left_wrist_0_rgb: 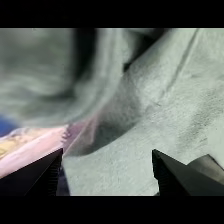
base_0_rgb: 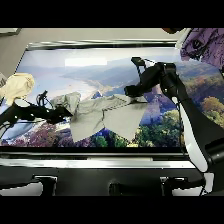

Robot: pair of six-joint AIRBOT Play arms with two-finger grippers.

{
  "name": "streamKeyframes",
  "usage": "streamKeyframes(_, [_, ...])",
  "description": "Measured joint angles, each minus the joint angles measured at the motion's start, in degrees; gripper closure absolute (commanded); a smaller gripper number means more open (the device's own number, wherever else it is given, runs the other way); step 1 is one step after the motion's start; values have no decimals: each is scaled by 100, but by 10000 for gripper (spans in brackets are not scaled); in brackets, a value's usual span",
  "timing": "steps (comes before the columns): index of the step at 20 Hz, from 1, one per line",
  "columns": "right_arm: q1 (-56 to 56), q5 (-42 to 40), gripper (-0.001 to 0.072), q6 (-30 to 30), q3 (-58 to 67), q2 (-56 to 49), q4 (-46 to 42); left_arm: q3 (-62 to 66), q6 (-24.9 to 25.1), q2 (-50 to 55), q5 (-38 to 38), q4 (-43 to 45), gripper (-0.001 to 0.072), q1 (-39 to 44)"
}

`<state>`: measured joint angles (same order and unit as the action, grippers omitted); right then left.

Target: Fold the clothes and pants, and hang the long-sleeved shirts on hangers.

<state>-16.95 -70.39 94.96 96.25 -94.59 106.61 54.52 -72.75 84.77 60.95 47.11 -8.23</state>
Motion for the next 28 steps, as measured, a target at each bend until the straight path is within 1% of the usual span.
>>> streamKeyframes(2, [0,-92,676,-2,0,2,15,-155,166,138,-264,-190,92,225])
streamKeyframes(3, [0,-131,676,-2,0,2,15,-195,216,205,-358,-291,267,330])
streamKeyframes(4, [0,-153,676,-4,0,4,15,-225,247,278,-494,-369,592,428])
streamKeyframes(5, [0,-175,677,-4,0,4,15,-247,278,345,-619,-352,690,514])
streamKeyframes(7, [0,-216,678,-7,0,39,17,-131,326,391,-717,-308,692,581])
streamKeyframes(10, [0,-103,678,-31,72,282,-131,533,350,190,-546,-341,693,529])
streamKeyframes(12, [0,105,678,-131,229,619,-472,1329,328,-149,-474,-337,693,393])
streamKeyframes(14, [0,315,678,-286,466,1062,-916,2308,168,-564,-424,-216,693,243])
streamKeyframes(18, [0,581,678,-603,922,2223,-1685,4205,-354,-1443,-356,446,692,-2])
streamKeyframes(20, [0,614,677,-741,1047,2896,-1910,4828,-684,-1939,-238,885,692,-66])
streamKeyframes(25, [0,365,677,-1165,1150,4363,-2100,5412,-1563,-3268,223,1980,692,-122])
streamKeyframes(28, [0,214,677,-1399,1163,4800,-2131,5506,-2079,-3773,319,2726,692,-133])
